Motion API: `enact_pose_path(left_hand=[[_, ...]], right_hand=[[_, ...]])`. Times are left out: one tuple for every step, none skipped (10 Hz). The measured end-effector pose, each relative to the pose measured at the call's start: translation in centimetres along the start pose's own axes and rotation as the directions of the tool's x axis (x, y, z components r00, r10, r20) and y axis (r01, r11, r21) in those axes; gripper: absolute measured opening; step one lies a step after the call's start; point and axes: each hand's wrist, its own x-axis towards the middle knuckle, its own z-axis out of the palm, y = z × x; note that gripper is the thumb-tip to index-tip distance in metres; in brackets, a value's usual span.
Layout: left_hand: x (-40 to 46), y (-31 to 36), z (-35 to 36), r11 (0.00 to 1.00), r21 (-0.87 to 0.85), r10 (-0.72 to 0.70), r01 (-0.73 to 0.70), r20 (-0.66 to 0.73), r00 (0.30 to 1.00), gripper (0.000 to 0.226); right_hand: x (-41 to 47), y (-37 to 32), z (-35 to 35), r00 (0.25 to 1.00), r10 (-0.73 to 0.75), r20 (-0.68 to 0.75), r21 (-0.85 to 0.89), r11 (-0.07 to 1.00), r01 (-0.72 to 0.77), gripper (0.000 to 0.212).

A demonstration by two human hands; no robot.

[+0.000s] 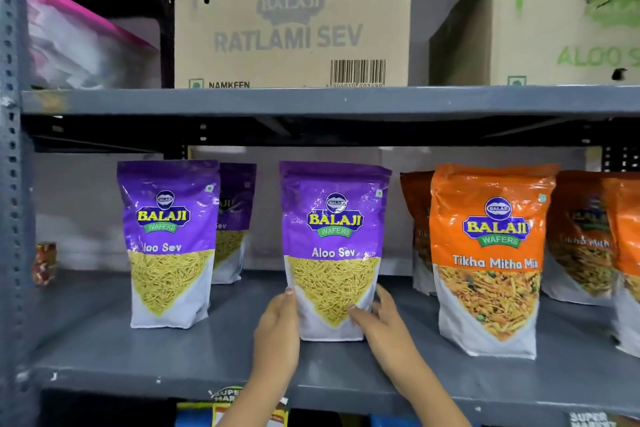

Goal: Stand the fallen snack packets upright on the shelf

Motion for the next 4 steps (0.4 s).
enact_pose_path(left_hand=[[-0.7,0.5,0.0,0.995,0.087,0.053,-0.051,-0.024,0.998,0.028],[-1.7,1.5,0.1,0.974,0.210,0.093,-0.084,-0.035,0.995,0.027],[-2.6,2.0,0.3,0.943,0.303,0.144,-0.136,-0.005,0.990,0.051],[-3.5,3.0,1.1,0.822,0.428,0.373,-0.375,0.091,0.923,0.069]], right_hand=[[-0.2,-0.2,0.2,1.000,-0.013,0.000,-0.040,0.999,0.013,0.052],[-1.0,-1.0,0.1,0.999,-0.045,-0.008,-0.109,0.993,0.044,0.054],[-2.5,-1.9,-1.3,0.960,-0.223,-0.171,-0.301,0.939,0.165,0.059],[-3.4,-3.8,-3.8,0.809,-0.544,-0.221,-0.548,0.756,0.358,0.059]])
